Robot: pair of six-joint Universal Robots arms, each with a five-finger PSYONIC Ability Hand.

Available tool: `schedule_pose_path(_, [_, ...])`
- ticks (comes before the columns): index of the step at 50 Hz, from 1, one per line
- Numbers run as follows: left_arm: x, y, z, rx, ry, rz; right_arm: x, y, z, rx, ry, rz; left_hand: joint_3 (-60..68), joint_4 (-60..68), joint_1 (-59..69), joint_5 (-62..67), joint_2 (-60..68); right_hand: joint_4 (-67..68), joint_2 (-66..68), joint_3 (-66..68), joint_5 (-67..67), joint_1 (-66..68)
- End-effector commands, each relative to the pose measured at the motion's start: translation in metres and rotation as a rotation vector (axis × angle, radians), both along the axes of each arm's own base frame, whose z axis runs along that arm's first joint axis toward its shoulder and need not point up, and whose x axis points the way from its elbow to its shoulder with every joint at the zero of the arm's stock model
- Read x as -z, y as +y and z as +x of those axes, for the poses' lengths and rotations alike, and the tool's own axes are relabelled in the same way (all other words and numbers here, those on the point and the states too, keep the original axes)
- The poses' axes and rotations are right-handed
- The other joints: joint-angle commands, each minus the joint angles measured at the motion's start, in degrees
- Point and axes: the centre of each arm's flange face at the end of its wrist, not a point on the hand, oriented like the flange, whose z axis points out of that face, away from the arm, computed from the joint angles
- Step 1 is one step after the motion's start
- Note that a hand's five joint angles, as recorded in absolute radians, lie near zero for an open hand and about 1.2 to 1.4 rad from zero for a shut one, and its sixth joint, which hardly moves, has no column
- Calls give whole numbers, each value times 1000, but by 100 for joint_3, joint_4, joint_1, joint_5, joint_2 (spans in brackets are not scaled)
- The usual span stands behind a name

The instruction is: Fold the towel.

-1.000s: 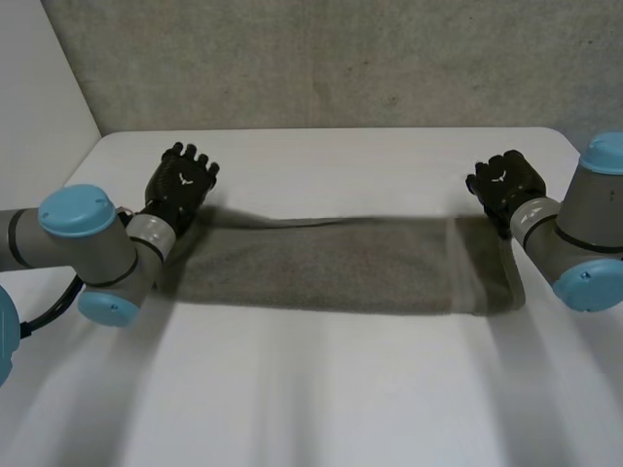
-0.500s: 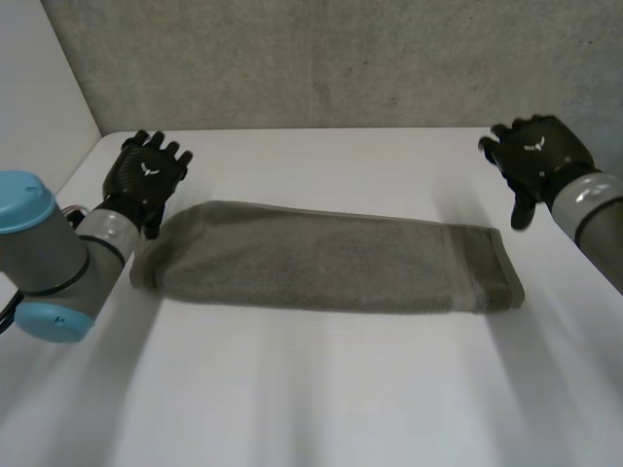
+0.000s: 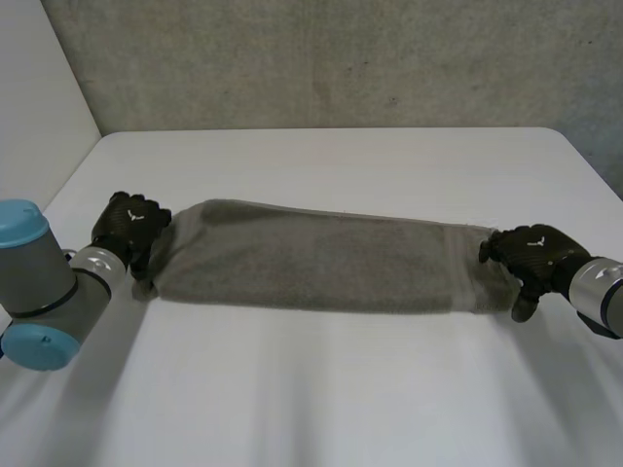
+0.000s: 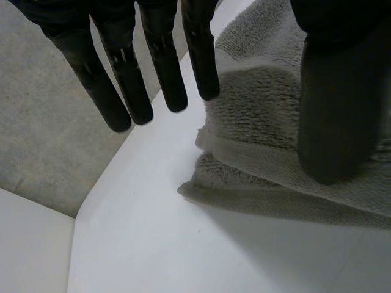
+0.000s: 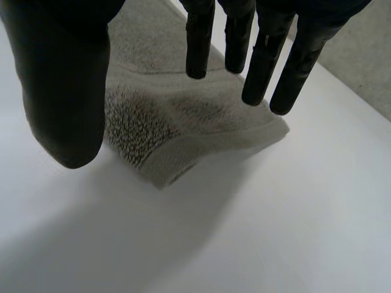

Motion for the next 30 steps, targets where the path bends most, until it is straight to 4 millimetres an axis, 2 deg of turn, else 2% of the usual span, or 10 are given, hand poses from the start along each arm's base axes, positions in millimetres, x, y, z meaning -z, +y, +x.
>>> schedule_pose_path(1, [-1, 5, 0, 0, -3, 5, 15, -10, -2, 8, 3, 13, -56, -59, -68, -1056, -42, 838, 1036, 906, 784, 900])
schedule_pose_path(3, [-1, 8, 0, 3, -2, 10, 20, -15, -1, 11, 5, 5, 379, 376, 366, -621, 393, 2742, 2940, 2811, 2688, 2804])
schedule_pose_path(6, [-2, 9, 0, 3, -2, 11, 21, -18, -2, 13, 5, -4, 684, 681, 672, -316, 698, 3596, 3794, 3665, 3542, 3659])
schedule_pose_path(8, [-1, 13, 1, 1, -3, 18, 22, -22, -2, 21, -4, -6, 1554, 1551, 1541, 554, 1568, 5101, 5299, 5169, 5047, 5163])
schedule_pose_path(10, [-1, 15, 1, -2, -5, 22, 21, -24, -3, 27, -4, -10, 2025, 2022, 2013, 1025, 2039, 5587, 5785, 5656, 5533, 5650])
schedule_pose_path(16, [-6, 25, 3, -6, -7, 25, 18, -33, -15, 87, 17, -28, 2938, 2934, 2925, 1938, 2952, 5592, 5790, 5661, 5538, 5654])
schedule_pose_path(25, [-19, 39, 10, -17, 4, 19, -1, -48, -45, 188, 67, -94, 2770, 2767, 2758, 1770, 2784, 5592, 5790, 5661, 5538, 5654])
schedule_pose_path(28, [-21, 52, 10, -12, 4, 43, -7, -49, -58, 205, 106, -112, 1677, 1674, 1664, 677, 1691, 5592, 5790, 5661, 5538, 5654])
schedule_pose_path(29, [-22, 58, 9, -8, 4, 50, -11, -51, -65, 214, 134, -127, 361, 358, 349, -639, 375, 5592, 5790, 5661, 5538, 5654])
schedule_pose_path(30, [-22, 58, 9, -8, 4, 50, -11, -51, -66, 214, 135, -127, 348, 345, 336, -652, 362, 5592, 5790, 5661, 5538, 5654])
